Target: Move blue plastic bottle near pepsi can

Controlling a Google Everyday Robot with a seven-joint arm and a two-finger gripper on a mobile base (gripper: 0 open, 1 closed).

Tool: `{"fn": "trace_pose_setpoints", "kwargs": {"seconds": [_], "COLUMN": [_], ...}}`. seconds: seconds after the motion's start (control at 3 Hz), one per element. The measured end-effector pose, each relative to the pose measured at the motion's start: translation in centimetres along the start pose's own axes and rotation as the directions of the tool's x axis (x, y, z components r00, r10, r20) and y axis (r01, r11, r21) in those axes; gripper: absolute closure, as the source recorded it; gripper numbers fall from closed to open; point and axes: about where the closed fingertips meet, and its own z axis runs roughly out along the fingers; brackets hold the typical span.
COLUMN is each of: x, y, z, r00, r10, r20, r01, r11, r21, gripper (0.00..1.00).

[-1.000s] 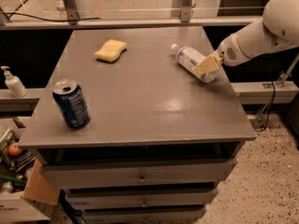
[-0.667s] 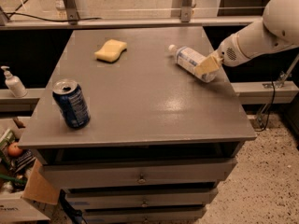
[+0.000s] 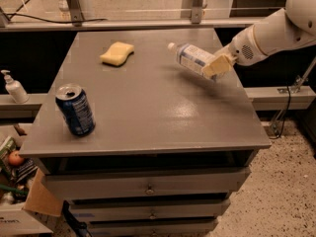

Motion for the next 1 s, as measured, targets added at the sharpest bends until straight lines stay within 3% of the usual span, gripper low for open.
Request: {"fn": "trace_pose_setpoints", "kwargs": {"seconds": [0.33, 0.67, 1.0], "x": [-1.2, -1.9, -1.8], "y": [3.2, 7.4, 7.3], "z": [-0.7, -0.5, -0.4], "r00": [0.994, 0.975, 0.975], "r10": [-0.108, -0.223, -0.222], "r20": [0.003, 0.002, -0.004], "r01": [0.108, 0.222, 0.220], "r11": [0.9925, 0.9671, 0.9670], "r21": [-0.056, -0.125, -0.128], "gripper": [1.00, 1.00, 1.00]}}
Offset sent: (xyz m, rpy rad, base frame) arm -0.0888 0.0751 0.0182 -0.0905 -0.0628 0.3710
